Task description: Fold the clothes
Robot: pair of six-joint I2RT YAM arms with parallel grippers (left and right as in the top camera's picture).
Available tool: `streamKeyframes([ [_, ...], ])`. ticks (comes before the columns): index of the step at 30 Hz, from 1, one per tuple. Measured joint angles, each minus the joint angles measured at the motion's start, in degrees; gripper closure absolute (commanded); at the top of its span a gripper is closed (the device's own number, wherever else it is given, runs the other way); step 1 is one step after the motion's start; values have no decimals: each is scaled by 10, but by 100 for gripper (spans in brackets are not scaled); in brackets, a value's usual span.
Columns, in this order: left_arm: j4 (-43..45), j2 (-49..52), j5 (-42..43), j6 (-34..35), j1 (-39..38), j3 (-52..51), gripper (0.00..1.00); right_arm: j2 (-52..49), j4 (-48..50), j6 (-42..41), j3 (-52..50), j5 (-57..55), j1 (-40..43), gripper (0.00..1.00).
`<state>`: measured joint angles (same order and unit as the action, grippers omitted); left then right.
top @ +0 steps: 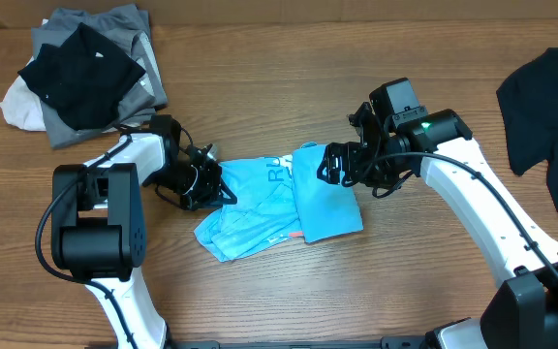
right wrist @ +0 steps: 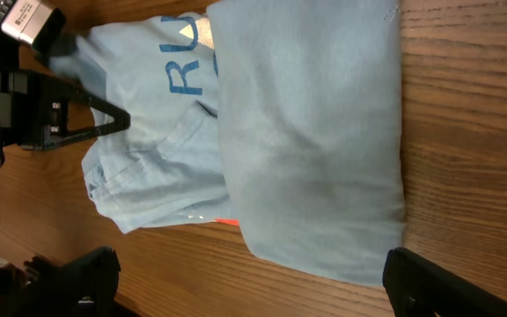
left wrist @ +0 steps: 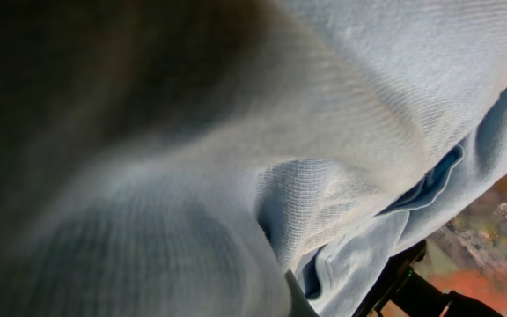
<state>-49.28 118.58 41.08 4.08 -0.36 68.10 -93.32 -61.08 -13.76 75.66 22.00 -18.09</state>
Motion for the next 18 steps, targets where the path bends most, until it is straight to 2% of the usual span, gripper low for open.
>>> streamKeyframes([
  [3, -28, 0, -25, 12, 0, 10, 96, 0, -2, 0, 0, 0, 0, 0],
  [11, -197, 17, -200, 70, 56, 77, 96, 0, -5, 0, 0, 0, 0, 0],
  [18, -295, 38, -312, 95, 108, 186, 96, 0, 83, -2, -37, 1, 0, 1],
])
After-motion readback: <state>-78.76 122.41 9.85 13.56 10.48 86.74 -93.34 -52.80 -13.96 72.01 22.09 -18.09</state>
